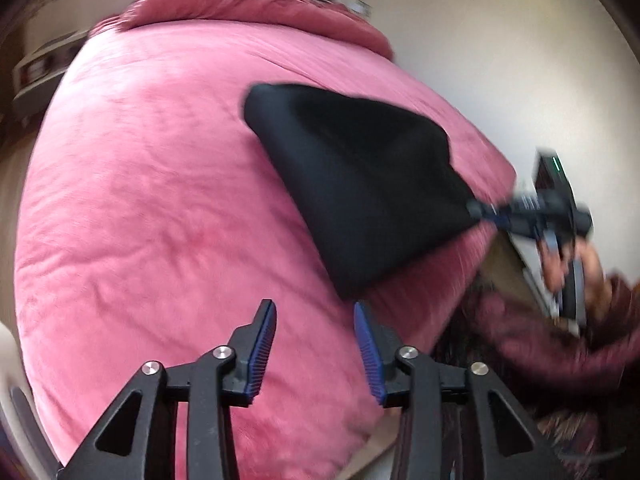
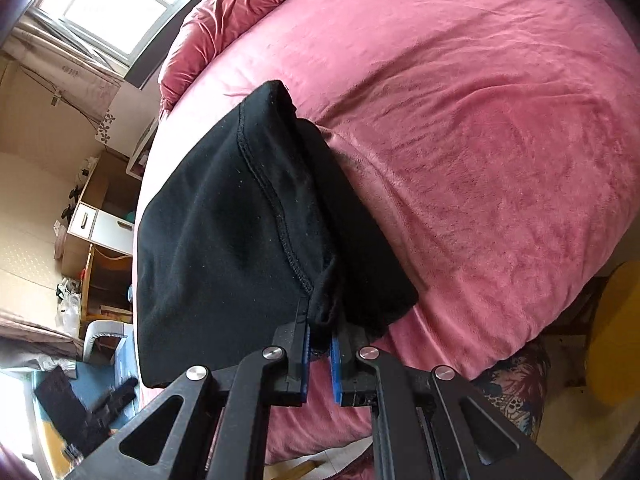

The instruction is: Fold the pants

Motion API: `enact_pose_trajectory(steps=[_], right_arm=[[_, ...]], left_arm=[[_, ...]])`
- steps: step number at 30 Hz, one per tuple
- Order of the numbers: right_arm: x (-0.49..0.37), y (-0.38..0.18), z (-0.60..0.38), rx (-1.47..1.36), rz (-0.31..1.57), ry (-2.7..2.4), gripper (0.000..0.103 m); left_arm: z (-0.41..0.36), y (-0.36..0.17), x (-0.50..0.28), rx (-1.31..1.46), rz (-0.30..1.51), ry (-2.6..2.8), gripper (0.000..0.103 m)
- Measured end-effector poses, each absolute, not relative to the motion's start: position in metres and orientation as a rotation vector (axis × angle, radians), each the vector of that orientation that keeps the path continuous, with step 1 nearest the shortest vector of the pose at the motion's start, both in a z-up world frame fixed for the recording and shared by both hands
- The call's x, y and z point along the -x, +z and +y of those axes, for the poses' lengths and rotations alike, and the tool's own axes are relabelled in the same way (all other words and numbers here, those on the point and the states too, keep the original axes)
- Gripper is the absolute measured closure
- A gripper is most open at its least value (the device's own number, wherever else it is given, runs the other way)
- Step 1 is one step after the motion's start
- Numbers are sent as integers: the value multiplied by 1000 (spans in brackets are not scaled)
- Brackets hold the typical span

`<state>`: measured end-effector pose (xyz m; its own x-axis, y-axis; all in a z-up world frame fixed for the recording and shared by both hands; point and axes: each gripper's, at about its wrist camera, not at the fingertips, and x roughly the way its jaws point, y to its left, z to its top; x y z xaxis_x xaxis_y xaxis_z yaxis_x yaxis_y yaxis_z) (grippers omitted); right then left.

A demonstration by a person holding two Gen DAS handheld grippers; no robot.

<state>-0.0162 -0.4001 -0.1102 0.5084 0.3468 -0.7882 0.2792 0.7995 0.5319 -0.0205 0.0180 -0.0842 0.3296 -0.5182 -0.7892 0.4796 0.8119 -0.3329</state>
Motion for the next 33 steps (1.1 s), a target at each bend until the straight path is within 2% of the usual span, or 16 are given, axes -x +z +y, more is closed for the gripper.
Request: enact_pose_trajectory(steps=[8,22,23,24,30,33], right_arm=[[17,-107,-398,-677,1067,50,95],[14,-115,-402,-694,1061,67,95],[14,-116,-403,-698,1059,69,95],[14,-117,-404,-702,1058,70,95],[14,-128,-407,-687,1074,74,96],[14,-130,-409,-715,1076,78,96]], left_arm=[[-31,-116,25,-45,1170,-662,59],[-53,-117,-11,-63,1170,-562,59],[-53,-119,-12,-59,1170,-544,68],[-51,-122,-12,-51,1171,-530,81],[-36,-142,-1,-17,1236,-495,90],[-26,-138,7,-2,1208,-494,87]])
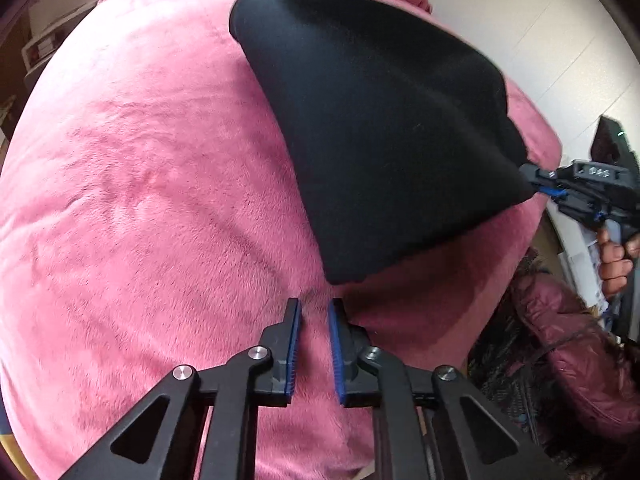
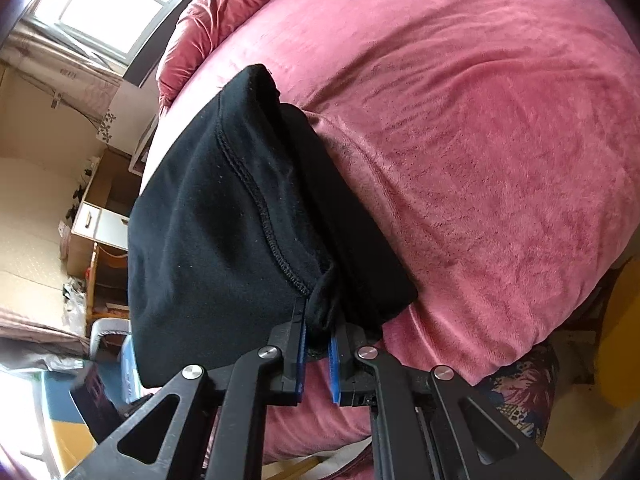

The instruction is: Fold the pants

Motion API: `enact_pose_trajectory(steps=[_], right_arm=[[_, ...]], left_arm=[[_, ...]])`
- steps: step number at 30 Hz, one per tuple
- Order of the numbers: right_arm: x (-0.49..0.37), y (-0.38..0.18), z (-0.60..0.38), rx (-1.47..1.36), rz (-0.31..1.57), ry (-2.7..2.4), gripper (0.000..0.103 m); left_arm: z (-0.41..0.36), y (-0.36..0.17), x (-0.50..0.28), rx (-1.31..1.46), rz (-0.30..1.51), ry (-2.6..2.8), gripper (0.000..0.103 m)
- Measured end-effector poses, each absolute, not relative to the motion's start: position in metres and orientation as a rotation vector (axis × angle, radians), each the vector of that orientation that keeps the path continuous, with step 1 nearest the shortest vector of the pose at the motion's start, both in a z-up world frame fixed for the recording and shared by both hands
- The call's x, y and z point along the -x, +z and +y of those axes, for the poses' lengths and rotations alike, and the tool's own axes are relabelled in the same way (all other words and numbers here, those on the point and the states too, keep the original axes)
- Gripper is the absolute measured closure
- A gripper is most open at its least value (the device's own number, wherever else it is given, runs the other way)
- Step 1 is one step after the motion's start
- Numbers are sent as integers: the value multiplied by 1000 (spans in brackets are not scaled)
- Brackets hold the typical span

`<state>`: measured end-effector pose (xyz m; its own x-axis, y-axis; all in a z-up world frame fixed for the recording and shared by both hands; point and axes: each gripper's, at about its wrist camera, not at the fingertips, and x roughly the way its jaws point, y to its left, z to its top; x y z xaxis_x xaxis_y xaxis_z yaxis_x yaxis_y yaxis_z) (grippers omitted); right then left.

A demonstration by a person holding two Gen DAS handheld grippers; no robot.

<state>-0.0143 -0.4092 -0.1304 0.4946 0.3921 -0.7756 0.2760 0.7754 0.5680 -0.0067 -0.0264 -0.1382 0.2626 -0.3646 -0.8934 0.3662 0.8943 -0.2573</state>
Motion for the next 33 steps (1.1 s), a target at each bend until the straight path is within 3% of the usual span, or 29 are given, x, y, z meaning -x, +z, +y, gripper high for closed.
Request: enact_pose_trajectory(steps=[2,10,12,14,21,23,25,33], right_arm=[[15,-128,-409,-711,1075,89,95],[19,-110,-407,-674,1071,124,86],[20,-100,-407,-622,1061,104,84],[21,-86,-409,-557,1039,66,72],[2,-46,-400,-422,954,59,68],[-7,-43,-392,-390,946,69,58],[-21,-42,-384,-365,944,79,54],[-58,-50,-381,-390,934,70,48]], left_arm=[[-19,-129,8,-10,1191,-473,76],[16,-65,10,-80,986,-303,69],[16,-55,6,-98,953,-269,64],[17,-47,0,-100,927,-263,60],[-10,-42,-19,-138,908,-293,60],[-19,-42,-19,-153,905,-300,60],[-26,-43,-26,-166,904,-302,59],[-39,-49,-50,-198,918,-305,56]])
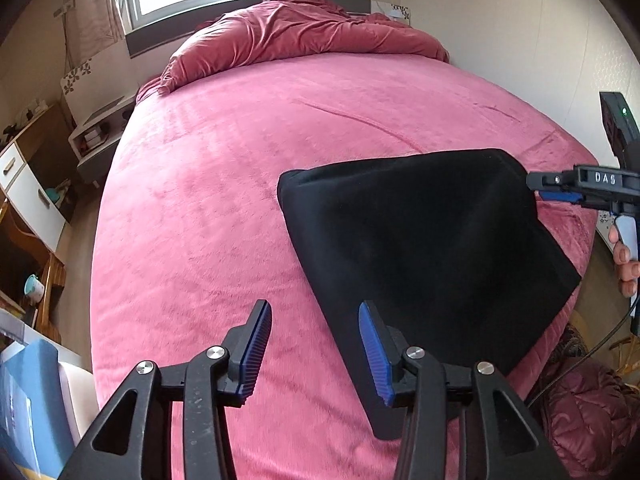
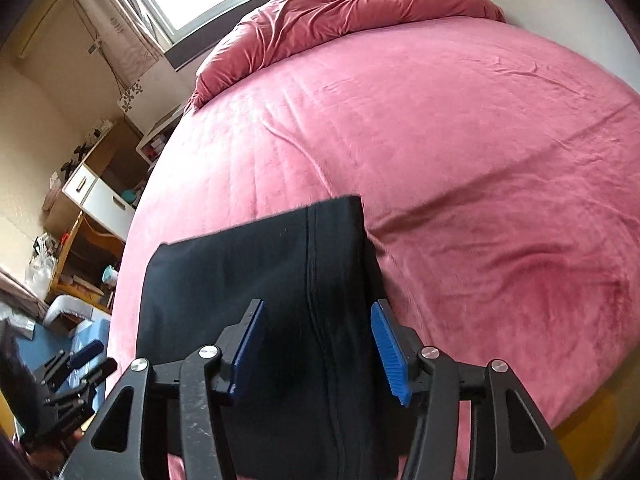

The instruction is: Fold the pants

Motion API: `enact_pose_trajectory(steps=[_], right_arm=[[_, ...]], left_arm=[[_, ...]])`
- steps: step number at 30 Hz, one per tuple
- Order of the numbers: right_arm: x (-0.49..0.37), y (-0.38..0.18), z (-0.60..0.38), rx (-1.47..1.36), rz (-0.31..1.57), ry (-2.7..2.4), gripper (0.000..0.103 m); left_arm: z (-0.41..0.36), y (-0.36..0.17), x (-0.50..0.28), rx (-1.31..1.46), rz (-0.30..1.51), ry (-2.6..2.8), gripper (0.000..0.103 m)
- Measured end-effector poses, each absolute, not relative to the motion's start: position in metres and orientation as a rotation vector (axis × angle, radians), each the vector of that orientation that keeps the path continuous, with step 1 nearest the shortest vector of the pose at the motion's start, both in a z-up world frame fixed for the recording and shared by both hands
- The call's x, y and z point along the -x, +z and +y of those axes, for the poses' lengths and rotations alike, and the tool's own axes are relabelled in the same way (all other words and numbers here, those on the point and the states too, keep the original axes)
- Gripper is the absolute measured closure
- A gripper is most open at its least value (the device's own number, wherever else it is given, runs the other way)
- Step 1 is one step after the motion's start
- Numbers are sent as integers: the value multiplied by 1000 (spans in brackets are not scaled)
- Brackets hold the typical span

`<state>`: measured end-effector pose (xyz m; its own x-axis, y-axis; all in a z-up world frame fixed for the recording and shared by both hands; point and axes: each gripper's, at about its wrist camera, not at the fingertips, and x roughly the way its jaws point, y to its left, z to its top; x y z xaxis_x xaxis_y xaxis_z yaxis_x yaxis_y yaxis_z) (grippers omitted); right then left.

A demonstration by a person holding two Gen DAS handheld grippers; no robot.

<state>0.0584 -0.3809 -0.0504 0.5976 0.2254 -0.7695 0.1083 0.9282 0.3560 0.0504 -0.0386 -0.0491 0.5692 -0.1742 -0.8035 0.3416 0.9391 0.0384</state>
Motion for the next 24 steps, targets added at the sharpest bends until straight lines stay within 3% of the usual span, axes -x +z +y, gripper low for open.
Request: enact_pose_trajectory(steps=[10,12,17,24], right_arm=[[-99,-71,-392,-381,975,-3,44],[-106,-83,-393,-389,1010,-9,44],[-118,-108,-401,-407,1056,-6,43],[-126,-147,-426,-587,1070,69,30]], left_arm=[[-37,-71,-88,-154,986,-258,53],[-29,-77,-101,-84,1019,-244,39],[-2,-90,-124,155,1081,-295,26],[9,-116,-145,348,1159,-344,20]])
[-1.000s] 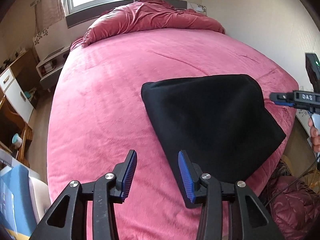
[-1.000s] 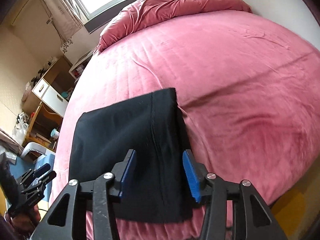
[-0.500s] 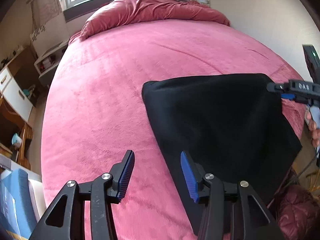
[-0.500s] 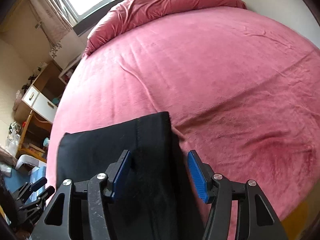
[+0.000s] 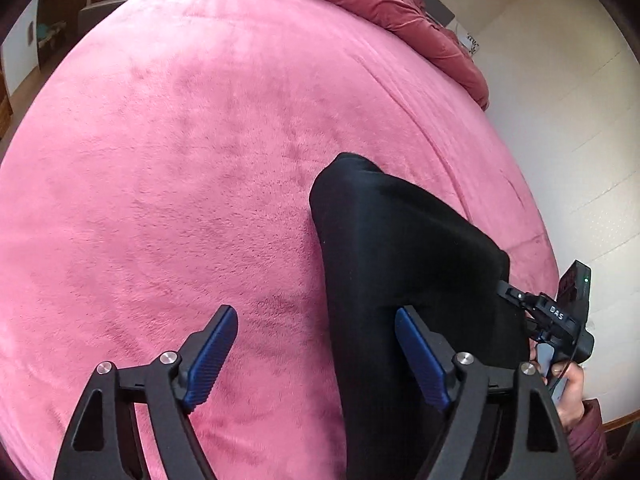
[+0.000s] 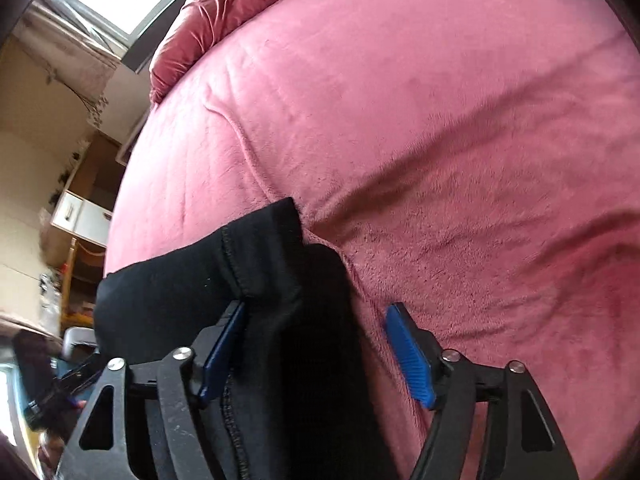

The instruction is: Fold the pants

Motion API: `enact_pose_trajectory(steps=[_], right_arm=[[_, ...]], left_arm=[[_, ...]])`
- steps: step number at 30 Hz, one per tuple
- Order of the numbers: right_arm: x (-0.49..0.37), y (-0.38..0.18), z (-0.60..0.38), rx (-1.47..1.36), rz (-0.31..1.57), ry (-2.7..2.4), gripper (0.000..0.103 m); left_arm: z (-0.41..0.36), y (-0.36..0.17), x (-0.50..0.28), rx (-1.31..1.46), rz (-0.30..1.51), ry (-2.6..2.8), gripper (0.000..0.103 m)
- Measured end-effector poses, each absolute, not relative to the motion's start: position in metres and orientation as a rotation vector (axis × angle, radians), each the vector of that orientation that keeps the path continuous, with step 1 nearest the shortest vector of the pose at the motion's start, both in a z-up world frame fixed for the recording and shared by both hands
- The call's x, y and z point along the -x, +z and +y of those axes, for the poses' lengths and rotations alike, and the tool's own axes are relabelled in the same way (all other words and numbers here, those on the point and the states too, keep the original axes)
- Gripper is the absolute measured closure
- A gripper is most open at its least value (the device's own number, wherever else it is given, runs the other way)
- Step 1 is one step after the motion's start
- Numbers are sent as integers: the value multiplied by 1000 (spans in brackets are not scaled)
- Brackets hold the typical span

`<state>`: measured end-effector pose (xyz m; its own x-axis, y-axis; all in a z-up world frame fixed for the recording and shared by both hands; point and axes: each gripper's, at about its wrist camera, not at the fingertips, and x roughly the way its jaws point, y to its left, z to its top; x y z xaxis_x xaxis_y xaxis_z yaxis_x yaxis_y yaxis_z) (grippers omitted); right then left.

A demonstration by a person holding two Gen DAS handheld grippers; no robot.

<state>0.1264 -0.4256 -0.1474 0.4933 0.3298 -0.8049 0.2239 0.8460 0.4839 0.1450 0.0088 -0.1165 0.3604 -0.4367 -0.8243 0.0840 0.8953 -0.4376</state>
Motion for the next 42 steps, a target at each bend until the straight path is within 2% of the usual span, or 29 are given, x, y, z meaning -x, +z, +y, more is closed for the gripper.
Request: enact_pose_trajectory(steps=[5,15,17,19,21,22,23,24,26,29,34,42], right_arm=[[-120,-147,-434,-655,1053,142,29],[-99,-146,-424,-590,1155,350,27],[-97,-153,-426,-598,1171,370,23],[-96,-166,-427,-648,1182,398,22],[-97,-173,-428,-681,1169,419,22],[-95,-175,-426,-678,1165,425,29],[-94,-174,-423,-674,1159,440,43],[-94,-174,-420,-675,1157,460,44],[-92,-167,-412,-640,1155,462,55],[-92,-151,-400,-589,1149,470,59],[-116,-113,-374,-529,1086,527,59],[-211,-75,-307,-467,1014,613,59]], left_arm=[[16,-109,-140,483,1117,-439,21],[-11,-133,-117,401,1184,-596,22],[-15,-140,-119,417,1209,-606,22],[-18,-148,-123,448,1226,-620,25],[-21,-150,-123,458,1224,-627,37],[-22,-149,-121,465,1219,-639,40],[-23,-147,-120,465,1208,-643,47],[-21,-140,-125,461,1190,-653,51],[-20,-134,-121,459,1165,-666,57],[-15,-120,-117,477,1110,-693,60],[13,-82,-120,460,990,-662,60],[64,-44,-190,447,899,-516,59]])
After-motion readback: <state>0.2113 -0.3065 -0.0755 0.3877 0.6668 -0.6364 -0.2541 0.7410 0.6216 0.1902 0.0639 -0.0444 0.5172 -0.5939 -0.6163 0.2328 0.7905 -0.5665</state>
